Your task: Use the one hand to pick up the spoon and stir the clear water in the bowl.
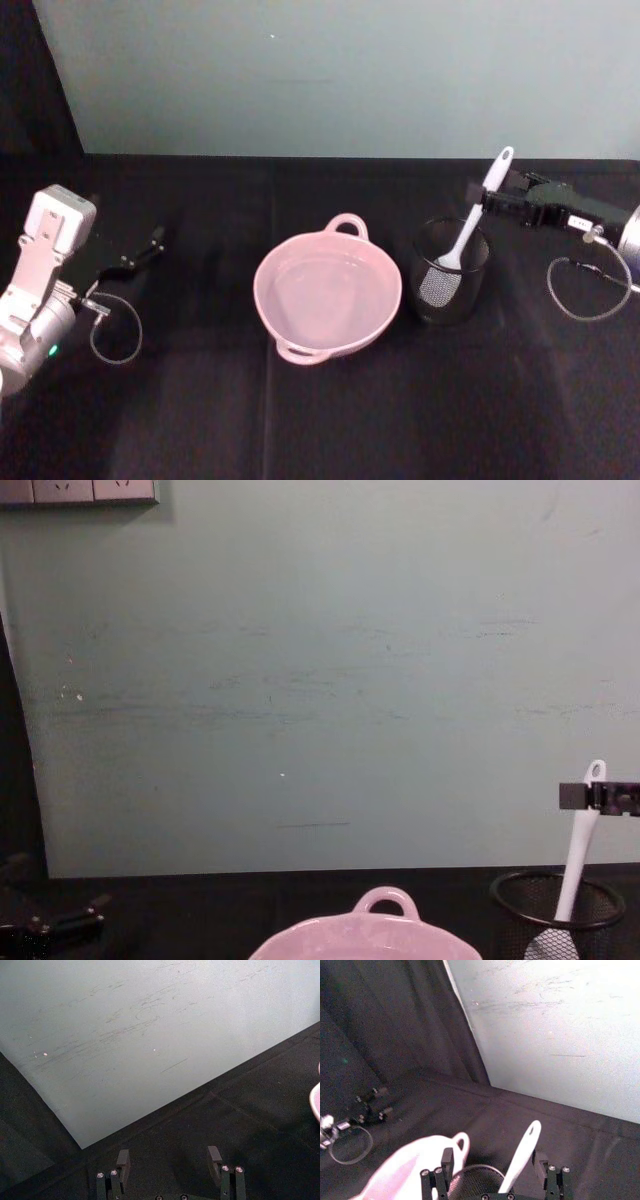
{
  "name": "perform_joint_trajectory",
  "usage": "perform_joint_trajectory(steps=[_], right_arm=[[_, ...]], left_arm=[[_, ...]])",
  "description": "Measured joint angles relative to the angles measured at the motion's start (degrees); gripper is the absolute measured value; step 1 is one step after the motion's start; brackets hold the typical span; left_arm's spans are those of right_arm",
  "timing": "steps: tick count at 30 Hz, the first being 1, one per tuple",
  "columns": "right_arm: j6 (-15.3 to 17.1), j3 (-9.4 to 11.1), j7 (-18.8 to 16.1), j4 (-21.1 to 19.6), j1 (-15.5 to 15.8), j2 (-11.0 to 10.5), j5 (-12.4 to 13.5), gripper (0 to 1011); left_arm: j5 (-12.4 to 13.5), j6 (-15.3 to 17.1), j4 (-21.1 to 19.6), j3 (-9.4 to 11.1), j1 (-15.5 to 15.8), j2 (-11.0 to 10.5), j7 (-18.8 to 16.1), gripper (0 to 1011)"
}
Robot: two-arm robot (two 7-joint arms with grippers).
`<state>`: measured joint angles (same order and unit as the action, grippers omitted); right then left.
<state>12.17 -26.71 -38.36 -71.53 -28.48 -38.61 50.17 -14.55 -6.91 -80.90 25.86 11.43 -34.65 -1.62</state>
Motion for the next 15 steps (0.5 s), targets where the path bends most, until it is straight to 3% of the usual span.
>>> perform_joint_trajectory(steps=[4,7,9,15], right_arm=[[-1.3,-0.1,2.2,-3.0,1.8,-1.5,-2.2,1002],[-2.8,-0.1,4.6,-5.9,3.7,-3.1,-5.1,1002],[-4.7,-0.1,7.5,-8.8,5.8,-4.6,-8.6,1002],[-8.5,-0.1,11.6,-11.6,8.4,-6.1,-14.3,1002]], left_arm=[[0.0,0.0,0.0,0.0,0.0,0.0,0.0,1011],[0.0,0.0,0.0,0.0,0.0,0.0,0.0,1011],[0.0,0.0,0.0,0.0,0.0,0.0,0.0,1011],[0.0,0.0,0.0,0.0,0.0,0.0,0.0,1011]])
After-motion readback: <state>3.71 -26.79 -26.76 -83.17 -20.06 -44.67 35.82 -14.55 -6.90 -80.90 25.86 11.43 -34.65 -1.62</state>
